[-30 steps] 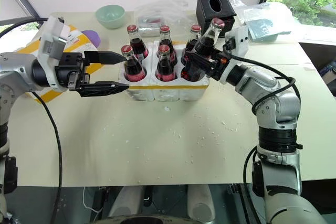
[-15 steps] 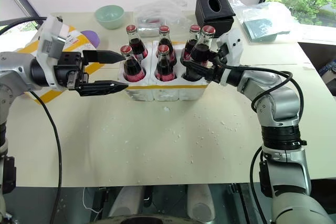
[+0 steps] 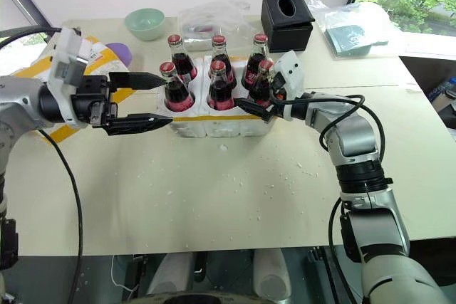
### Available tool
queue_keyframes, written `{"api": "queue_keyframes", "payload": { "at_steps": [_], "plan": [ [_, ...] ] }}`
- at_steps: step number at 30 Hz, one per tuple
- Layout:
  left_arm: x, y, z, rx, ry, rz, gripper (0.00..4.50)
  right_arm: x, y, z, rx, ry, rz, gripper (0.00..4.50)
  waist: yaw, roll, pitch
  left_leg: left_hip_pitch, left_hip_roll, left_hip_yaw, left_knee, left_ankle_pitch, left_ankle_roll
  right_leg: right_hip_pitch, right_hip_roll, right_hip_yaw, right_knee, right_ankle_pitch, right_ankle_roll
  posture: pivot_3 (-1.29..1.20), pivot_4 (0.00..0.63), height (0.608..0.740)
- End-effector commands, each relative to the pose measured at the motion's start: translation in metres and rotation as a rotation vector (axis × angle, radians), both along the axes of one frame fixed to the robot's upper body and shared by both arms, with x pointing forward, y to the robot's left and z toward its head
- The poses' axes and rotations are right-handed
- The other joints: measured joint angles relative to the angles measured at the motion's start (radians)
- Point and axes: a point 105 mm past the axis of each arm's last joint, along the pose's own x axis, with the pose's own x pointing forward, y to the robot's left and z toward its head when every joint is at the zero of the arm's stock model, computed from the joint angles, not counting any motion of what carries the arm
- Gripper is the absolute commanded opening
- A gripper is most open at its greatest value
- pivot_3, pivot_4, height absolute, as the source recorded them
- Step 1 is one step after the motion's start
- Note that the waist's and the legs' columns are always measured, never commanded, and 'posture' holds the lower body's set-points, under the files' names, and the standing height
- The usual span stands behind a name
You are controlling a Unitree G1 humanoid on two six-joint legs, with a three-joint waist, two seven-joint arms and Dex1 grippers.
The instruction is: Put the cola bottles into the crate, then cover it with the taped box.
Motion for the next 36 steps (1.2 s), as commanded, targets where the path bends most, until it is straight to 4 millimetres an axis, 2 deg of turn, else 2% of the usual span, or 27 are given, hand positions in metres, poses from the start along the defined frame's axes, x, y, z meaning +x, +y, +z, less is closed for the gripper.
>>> {"api": "queue_keyframes", "payload": {
  "at_steps": [1, 5, 8, 11, 12, 14, 17, 19, 21, 24, 28, 36],
  "plan": [
    [-0.001, 0.016, 0.011, 0.004, -0.094, 0.124, 4.50, -0.009, -0.008, 0.022, 0.000, -0.060, 0.042, 4.49, 0.002, 0.000, 0.000, 0.000, 0.000, 0.000, 0.000, 0.000, 0.000, 0.000, 0.000, 0.000, 0.000, 0.000, 0.000, 0.00, 0.150, 0.737],
    [0.021, 0.060, 0.009, 0.051, -0.196, 0.468, 4.50, -0.024, -0.040, 0.052, -0.008, -0.108, 0.069, 4.49, 0.010, 0.000, 0.000, -0.001, 0.000, 0.000, 0.000, 0.000, 0.000, 0.000, 0.000, 0.000, -0.001, 0.000, 0.000, 0.00, 0.150, 0.737],
    [0.023, 0.097, 0.003, 0.133, -0.253, 0.689, 4.50, -0.033, -0.061, 0.081, 0.005, -0.172, 0.052, 4.49, 0.011, 0.000, 0.000, -0.001, 0.000, 0.000, 0.000, 0.000, 0.000, 0.000, 0.000, 0.000, -0.002, 0.000, 0.000, 0.00, 0.150, 0.737],
    [0.020, 0.155, -0.016, 0.373, -0.334, 0.977, 4.50, -0.044, -0.077, 0.103, 0.023, -0.210, 0.054, 4.49, 0.000, 0.000, 0.000, -0.001, 0.000, 0.000, -0.001, 0.000, 0.000, 0.000, 0.000, 0.000, -0.002, 0.000, 0.000, 0.00, 0.150, 0.737],
    [0.015, 0.175, -0.023, 0.453, -0.356, 1.059, 4.50, -0.048, -0.081, 0.106, 0.012, -0.210, 0.066, 4.49, -0.002, 0.000, 0.000, 0.000, 0.000, 0.001, -0.002, 0.000, 0.000, 0.000, 0.000, 0.000, -0.002, 0.000, 0.000, 0.00, 0.150, 0.737],
    [0.006, 0.201, -0.031, 0.550, -0.382, 1.156, 4.50, -0.054, -0.084, 0.109, -0.006, -0.209, 0.085, 4.49, 0.001, 0.000, 0.000, 0.002, 0.000, 0.003, -0.005, 0.000, 0.000, -0.001, 0.000, 0.002, -0.002, -0.001, -0.001, 0.00, 0.150, 0.737],
    [-0.004, 0.228, -0.041, 0.703, -0.427, 1.231, 4.50, -0.057, -0.084, 0.114, 0.007, -0.203, 0.103, 4.49, 0.003, 0.000, 0.000, 0.003, 0.001, 0.003, -0.006, 0.000, 0.000, -0.001, 0.000, 0.001, -0.002, -0.002, -0.004, 0.00, 0.150, 0.737],
    [-0.011, 0.249, -0.054, 0.831, -0.432, 1.256, 4.50, -0.059, -0.079, 0.118, 0.004, -0.234, 0.112, 4.49, 0.006, 0.000, 0.000, 0.002, 0.001, 0.004, -0.006, 0.000, 0.000, -0.001, -0.001, 0.001, -0.003, -0.002, -0.005, 0.00, 0.150, 0.737],
    [-0.015, 0.261, -0.063, 0.915, -0.439, 1.253, 4.50, -0.061, -0.075, 0.120, -0.004, -0.258, 0.121, 4.49, 0.006, 0.000, 0.000, 0.002, 0.000, 0.004, -0.006, 0.000, 0.000, -0.001, -0.002, 0.001, -0.004, -0.002, -0.005, 0.00, 0.150, 0.737],
    [-0.006, 0.277, -0.083, 0.989, -0.438, 1.223, 4.50, -0.072, -0.060, 0.119, 0.017, -0.251, 0.201, 4.49, 0.011, 0.000, 0.000, 0.002, 0.000, 0.004, -0.007, 0.000, 0.000, -0.001, -0.002, 0.001, -0.004, -0.002, -0.005, 0.00, 0.150, 0.737],
    [0.008, 0.285, -0.096, 1.032, -0.471, 1.185, 4.50, -0.076, -0.055, 0.119, 0.022, -0.257, 0.209, 4.49, 0.016, -0.001, -0.001, 0.002, 0.000, 0.004, -0.007, 0.000, 0.000, -0.002, -0.003, 0.001, -0.004, -0.001, -0.004, 0.00, 0.150, 0.737],
    [0.035, 0.299, -0.105, 1.059, -0.536, 1.204, 4.50, -0.085, -0.055, 0.124, 0.012, -0.265, 0.200, 4.49, 0.032, -0.001, -0.001, 0.001, 0.000, 0.005, -0.008, 0.000, 0.000, -0.003, -0.003, 0.001, -0.002, 0.001, -0.001, 0.00, 0.150, 0.737]
  ]
}}
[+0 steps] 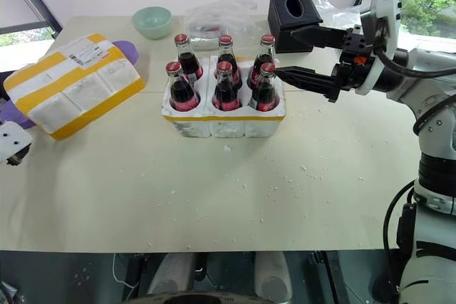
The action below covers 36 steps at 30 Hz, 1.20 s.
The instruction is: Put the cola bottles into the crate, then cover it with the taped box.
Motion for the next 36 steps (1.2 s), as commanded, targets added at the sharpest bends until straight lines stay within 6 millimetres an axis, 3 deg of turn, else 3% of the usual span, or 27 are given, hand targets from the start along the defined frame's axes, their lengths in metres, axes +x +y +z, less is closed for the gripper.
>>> {"api": "queue_keyframes", "payload": {
  "at_steps": [1, 11, 16, 19, 24, 26, 31, 36],
  "plan": [
    [0.007, 0.010, 0.008, 0.055, -0.034, 0.019, 4.50, -0.014, -0.004, 0.017, -0.009, -0.072, -0.001, 4.49, 0.001, 0.000, 0.000, 0.000, 0.000, 0.000, 0.000, 0.000, 0.000, 0.000, 0.000, 0.000, 0.000, 0.000, 0.000, 0.00, 0.150, 0.737],
    [0.036, 0.013, 0.002, 0.086, -0.013, 0.054, 4.50, -0.045, -0.003, 0.027, -0.051, -0.061, 0.095, 4.49, 0.001, -0.002, -0.001, -0.001, 0.000, 0.000, 0.001, 0.000, 0.000, 0.000, 0.000, 0.000, 0.001, 0.000, 0.001, 0.00, 0.150, 0.737],
    [0.041, 0.011, -0.007, 0.067, 0.009, 0.071, 4.50, -0.047, -0.001, 0.028, -0.051, -0.063, 0.092, 4.49, -0.002, -0.002, -0.001, 0.000, 0.000, 0.001, 0.001, 0.000, 0.000, 0.000, 0.000, 0.000, 0.001, 0.001, 0.001, 0.00, 0.150, 0.737],
    [0.041, 0.012, -0.010, 0.036, 0.011, 0.081, 3.61, -0.048, -0.001, 0.028, -0.051, -0.065, 0.087, 4.50, -0.002, -0.002, -0.001, 0.000, 0.000, 0.001, 0.002, 0.000, 0.000, 0.000, 0.000, 0.000, 0.001, 0.001, 0.001, 0.00, 0.150, 0.737],
    [0.039, 0.017, -0.009, -0.009, -0.006, 0.128, 1.08, -0.046, -0.005, 0.028, -0.051, -0.063, 0.058, 4.50, 0.001, -0.002, -0.001, -0.001, 0.000, 0.000, 0.002, 0.000, 0.000, 0.001, 0.000, 0.000, 0.001, 0.001, 0.001, 0.00, 0.150, 0.737],
    [0.038, 0.019, -0.009, -0.017, -0.005, 0.141, 0.43, -0.044, -0.007, 0.027, -0.051, -0.061, 0.045, 4.50, 0.001, -0.002, -0.001, -0.001, 0.000, 0.001, 0.003, 0.000, 0.000, 0.001, 0.000, 0.000, 0.002, 0.001, 0.001, 0.00, 0.150, 0.737],
    [0.041, 0.020, 0.005, -0.005, -0.033, 0.133, 0.37, -0.043, -0.008, 0.026, -0.046, -0.057, 0.036, 4.50, -0.001, -0.002, -0.001, -0.001, 0.000, 0.001, 0.004, 0.000, 0.000, 0.001, 0.000, 0.000, 0.002, 0.001, 0.002, 0.00, 0.150, 0.737],
    [0.052, 0.011, 0.051, 0.027, -0.140, 0.061, 0.37, -0.042, -0.015, 0.024, -0.044, -0.010, 0.027, 4.50, 0.001, -0.002, -0.001, -0.002, 0.000, 0.001, 0.006, 0.000, 0.000, 0.001, 0.000, 0.000, 0.002, 0.001, 0.002, 0.00, 0.150, 0.737]
  ]
}}
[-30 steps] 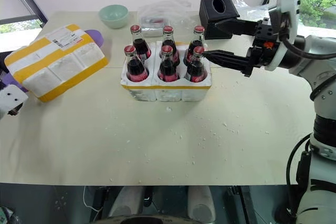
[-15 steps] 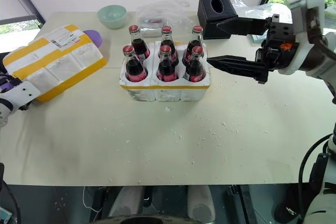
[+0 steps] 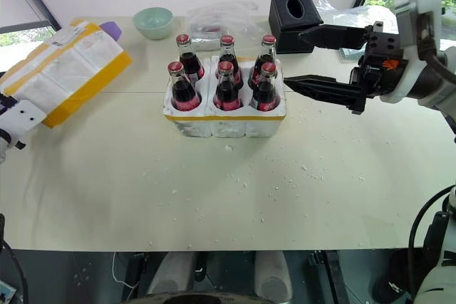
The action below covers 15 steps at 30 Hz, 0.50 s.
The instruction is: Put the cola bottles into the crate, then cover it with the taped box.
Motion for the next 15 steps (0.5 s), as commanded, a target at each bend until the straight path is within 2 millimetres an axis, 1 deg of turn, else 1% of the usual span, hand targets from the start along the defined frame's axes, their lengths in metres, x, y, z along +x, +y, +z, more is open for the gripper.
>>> {"api": "queue_keyframes", "payload": {
  "at_steps": [1, 3, 5, 6, 7, 9, 11, 12, 13, 15],
  "plan": [
    [0.007, -0.005, 0.053, 0.051, -0.116, -0.063, 0.37, -0.007, -0.009, 0.009, 0.004, 0.004, -0.009, 4.50, 0.002, 0.000, 0.000, 0.000, 0.000, 0.000, 0.000, 0.000, 0.000, 0.000, 0.000, 0.000, 0.000, 0.000, 0.000, 0.00, 0.150, 0.737],
    [0.011, -0.013, 0.073, 0.070, -0.159, -0.109, 0.37, -0.010, -0.011, 0.008, -0.001, 0.012, 0.002, 4.50, 0.004, -0.001, 0.000, -0.001, 0.000, 0.000, 0.001, 0.000, 0.000, 0.000, 0.000, 0.000, 0.000, 0.000, 0.000, 0.00, 0.150, 0.737],
    [0.019, -0.031, 0.104, 0.092, -0.228, -0.195, 0.37, -0.004, -0.014, 0.007, -0.010, -0.019, -0.044, 4.50, 0.005, -0.002, 0.000, -0.002, 0.000, -0.001, 0.002, 0.000, 0.000, 0.000, 0.000, 0.000, 0.000, 0.000, 0.001, 0.00, 0.150, 0.737],
    [0.020, -0.038, 0.114, 0.098, -0.253, -0.227, 0.37, -0.002, -0.015, 0.007, -0.011, -0.027, -0.062, 4.50, 0.005, -0.002, 0.000, -0.002, 0.000, -0.001, 0.002, 0.000, 0.000, 0.000, 0.000, 0.000, 0.000, 0.001, 0.001, 0.00, 0.150, 0.737],
    [0.025, -0.054, 0.133, 0.082, -0.310, -0.287, 0.37, -0.001, -0.015, 0.005, -0.014, -0.026, -0.066, 4.50, 0.005, -0.002, 0.000, -0.002, 0.000, -0.001, 0.002, 0.000, 0.000, 0.000, 0.000, 0.000, -0.001, 0.001, 0.001, 0.00, 0.150, 0.737],
    [0.029, -0.075, 0.155, 0.058, -0.371, -0.362, 0.37, -0.002, -0.016, 0.001, -0.020, -0.020, -0.060, 4.50, 0.004, -0.002, 0.000, -0.002, 0.000, -0.001, 0.003, 0.000, 0.000, 0.000, 0.000, 0.000, -0.001, 0.001, 0.001, 0.00, 0.150, 0.737],
    [0.031, -0.098, 0.167, 0.085, -0.385, -0.449, 0.37, -0.003, -0.017, 0.000, -0.021, -0.019, -0.061, 4.50, 0.002, -0.002, 0.000, -0.002, 0.000, -0.001, 0.002, 0.000, 0.000, 0.000, 0.000, 0.000, -0.001, 0.001, 0.001, 0.00, 0.150, 0.737],
    [0.033, -0.116, 0.176, 0.101, -0.395, -0.509, 0.37, -0.002, -0.017, -0.001, -0.018, -0.018, -0.066, 4.50, 0.000, -0.002, 0.000, -0.002, 0.000, -0.001, 0.002, 0.000, 0.000, 0.000, 0.000, 0.000, -0.001, 0.001, 0.001, 0.00, 0.150, 0.737],
    [0.033, -0.128, 0.181, 0.110, -0.401, -0.546, 0.37, -0.002, -0.018, -0.001, -0.015, -0.017, -0.070, 4.50, -0.002, -0.002, 0.000, -0.002, 0.000, -0.001, 0.002, 0.000, 0.000, 0.000, 0.000, 0.000, -0.001, 0.001, 0.001, 0.00, 0.150, 0.737],
    [0.034, -0.161, 0.194, 0.128, -0.413, -0.645, 0.37, -0.001, -0.019, -0.003, -0.013, -0.015, -0.075, 4.50, -0.002, -0.002, 0.000, -0.002, 0.000, -0.001, 0.002, 0.000, 0.000, 0.000, 0.000, 0.000, 0.000, 0.001, 0.001, 0.00, 0.150, 0.737]
  ]
}}
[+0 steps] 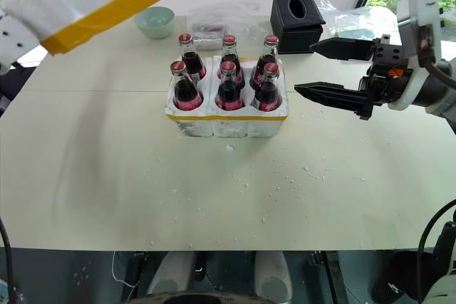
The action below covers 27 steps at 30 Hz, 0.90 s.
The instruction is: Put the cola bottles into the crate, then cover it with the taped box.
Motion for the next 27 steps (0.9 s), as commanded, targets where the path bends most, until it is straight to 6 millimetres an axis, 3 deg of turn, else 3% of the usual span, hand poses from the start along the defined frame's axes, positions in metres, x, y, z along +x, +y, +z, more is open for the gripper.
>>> {"api": "queue_keyframes", "payload": {
  "at_steps": [1, 5, 11, 18, 27],
  "plan": [
    [-0.006, -0.051, 0.035, 0.059, -0.068, -0.155, 0.37, -0.006, -0.003, 0.011, -0.001, -0.072, -0.012, 4.50, 0.001, 0.000, 0.000, 0.000, 0.000, 0.000, 0.000, 0.000, 0.000, 0.000, 0.000, 0.000, 0.000, 0.000, 0.000, 0.00, 0.150, 0.737],
    [-0.007, -0.095, 0.030, 0.142, -0.019, -0.263, 0.37, -0.005, -0.004, 0.008, 0.009, -0.069, -0.027, 4.50, -0.002, 0.000, 0.000, 0.000, 0.000, 0.000, 0.001, 0.000, 0.000, 0.000, 0.000, 0.000, 0.000, 0.000, 0.000, 0.00, 0.150, 0.737],
    [-0.011, -0.129, 0.016, 0.278, 0.037, -0.314, 0.37, -0.005, -0.007, 0.006, 0.027, -0.075, -0.052, 4.50, 0.000, 0.000, 0.000, 0.000, 0.000, 0.000, 0.001, 0.000, 0.000, 0.000, 0.000, 0.001, 0.000, 0.000, 0.000, 0.00, 0.150, 0.737],
    [-0.022, -0.147, 0.002, 0.394, 0.089, -0.297, 0.37, -0.006, -0.009, 0.004, 0.045, -0.081, -0.072, 4.50, 0.002, 0.000, 0.000, 0.000, 0.000, 0.000, 0.001, 0.000, 0.000, 0.000, 0.001, 0.001, 0.000, 0.000, 0.000, 0.00, 0.150, 0.737],
    [-0.035, -0.158, 0.007, 0.550, 0.097, -0.275, 0.37, -0.001, -0.009, 0.001, 0.066, -0.088, -0.088, 4.50, 0.003, 0.000, 0.000, 0.000, 0.000, -0.001, 0.002, 0.000, 0.000, 0.002, 0.001, 0.001, 0.000, 0.000, 0.000, 0.00, 0.150, 0.737]
  ]
}}
